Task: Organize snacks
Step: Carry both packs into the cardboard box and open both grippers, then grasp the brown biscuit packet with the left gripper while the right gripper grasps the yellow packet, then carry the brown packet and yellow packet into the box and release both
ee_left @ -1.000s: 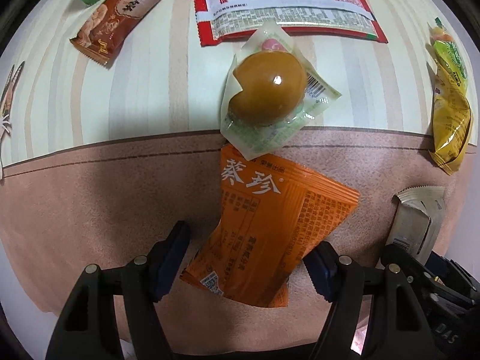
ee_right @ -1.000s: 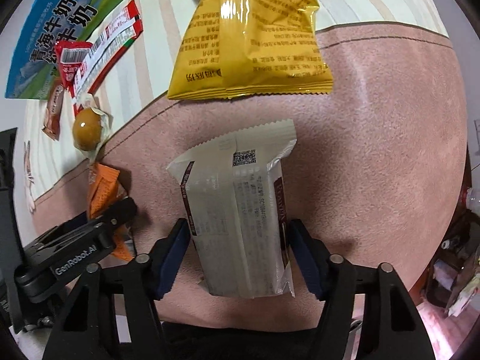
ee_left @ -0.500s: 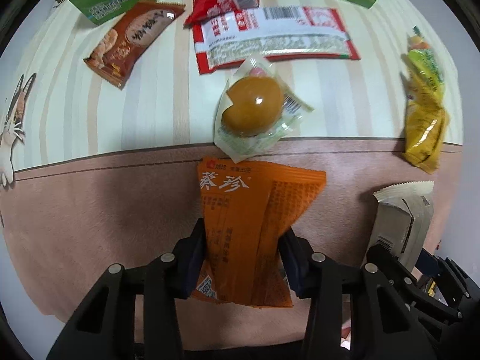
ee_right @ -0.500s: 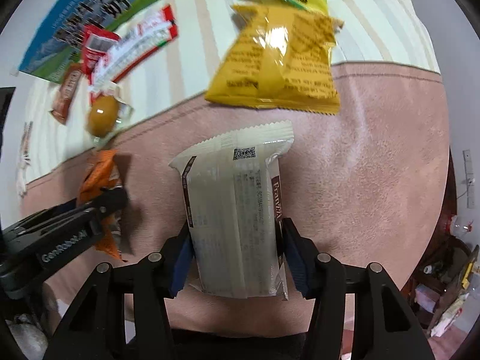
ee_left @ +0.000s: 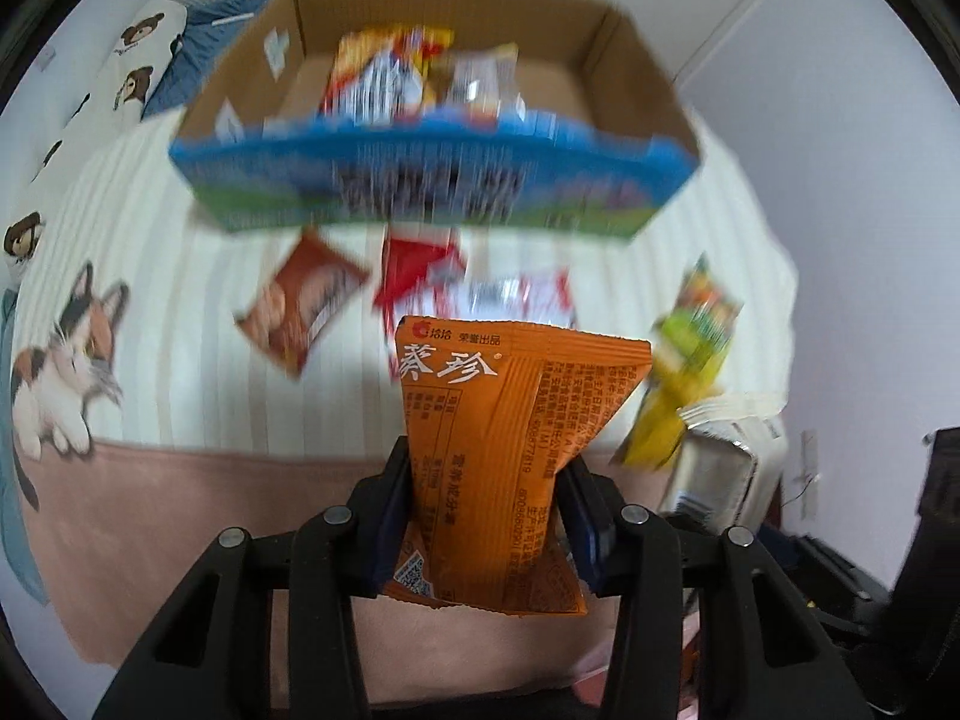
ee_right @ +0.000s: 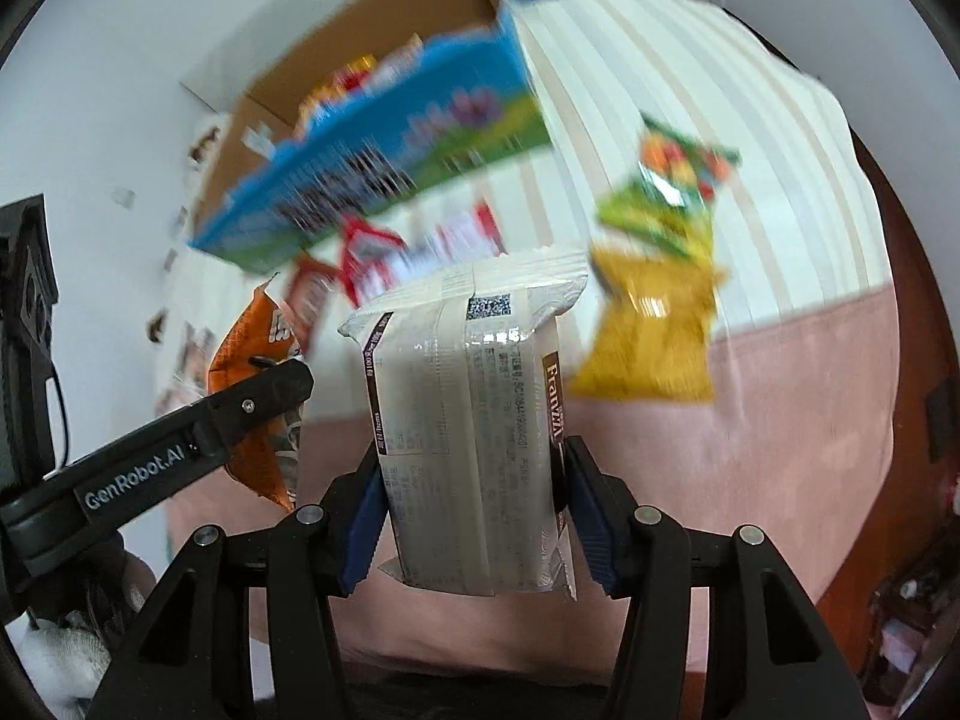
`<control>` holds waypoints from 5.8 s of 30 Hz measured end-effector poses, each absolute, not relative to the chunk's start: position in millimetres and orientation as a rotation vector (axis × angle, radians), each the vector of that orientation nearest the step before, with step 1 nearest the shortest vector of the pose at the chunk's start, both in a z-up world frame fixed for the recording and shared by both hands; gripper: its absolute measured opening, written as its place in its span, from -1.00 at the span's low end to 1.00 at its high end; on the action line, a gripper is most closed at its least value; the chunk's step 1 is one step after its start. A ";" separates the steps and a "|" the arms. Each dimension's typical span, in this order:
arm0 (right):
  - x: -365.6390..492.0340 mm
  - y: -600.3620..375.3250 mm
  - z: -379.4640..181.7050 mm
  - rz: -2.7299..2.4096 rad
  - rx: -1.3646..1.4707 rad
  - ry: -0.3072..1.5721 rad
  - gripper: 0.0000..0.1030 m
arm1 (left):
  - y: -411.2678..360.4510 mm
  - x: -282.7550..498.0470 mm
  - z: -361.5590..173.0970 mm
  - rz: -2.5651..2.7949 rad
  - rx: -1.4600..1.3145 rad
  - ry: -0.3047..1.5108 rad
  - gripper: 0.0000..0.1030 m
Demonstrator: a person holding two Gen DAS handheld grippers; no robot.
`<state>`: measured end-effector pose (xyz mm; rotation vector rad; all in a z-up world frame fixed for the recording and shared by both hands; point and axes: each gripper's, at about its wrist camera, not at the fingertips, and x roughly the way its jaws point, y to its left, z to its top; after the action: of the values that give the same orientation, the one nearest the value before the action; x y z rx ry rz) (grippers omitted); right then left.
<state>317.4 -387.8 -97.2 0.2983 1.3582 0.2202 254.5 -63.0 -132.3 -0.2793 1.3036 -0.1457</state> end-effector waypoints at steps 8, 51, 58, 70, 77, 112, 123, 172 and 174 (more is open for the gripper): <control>413.1 -386.8 -34.8 0.288 0.319 1.225 0.13 | -43.1 347.6 -75.8 -0.162 -0.277 1.212 -0.18; 684.2 -315.6 -127.3 0.115 0.082 1.476 0.85 | 66.2 571.6 -202.4 0.070 -0.219 1.499 0.76; 654.2 -315.7 -107.2 0.163 0.092 1.428 0.85 | 48.2 533.9 -166.0 0.036 -0.207 1.382 0.76; 574.6 -321.5 -41.6 0.216 0.076 1.261 0.85 | 31.0 444.4 -90.6 0.028 -0.109 1.120 0.76; 529.0 -328.1 -9.5 0.237 0.076 1.191 0.85 | 31.9 389.9 -70.0 0.022 -0.147 1.066 0.76; 401.8 -456.0 -203.5 -0.019 0.336 1.502 0.18 | -14.0 327.1 -243.4 0.020 0.053 1.377 0.76; 406.5 -420.4 -203.4 0.039 0.258 1.541 0.18 | -20.6 362.3 -292.4 -0.070 0.195 1.497 0.13; 559.3 -350.3 -16.8 0.296 0.208 1.281 -0.05 | 17.1 461.4 -120.9 -0.045 -0.343 1.331 0.05; 572.0 -347.3 -27.0 0.291 0.201 1.309 -0.05 | 18.4 477.8 -136.3 -0.035 -0.338 1.375 0.05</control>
<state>572.0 -347.3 -27.0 0.2014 1.3086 0.2914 477.8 18.4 -136.3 -0.3385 1.3751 -0.0347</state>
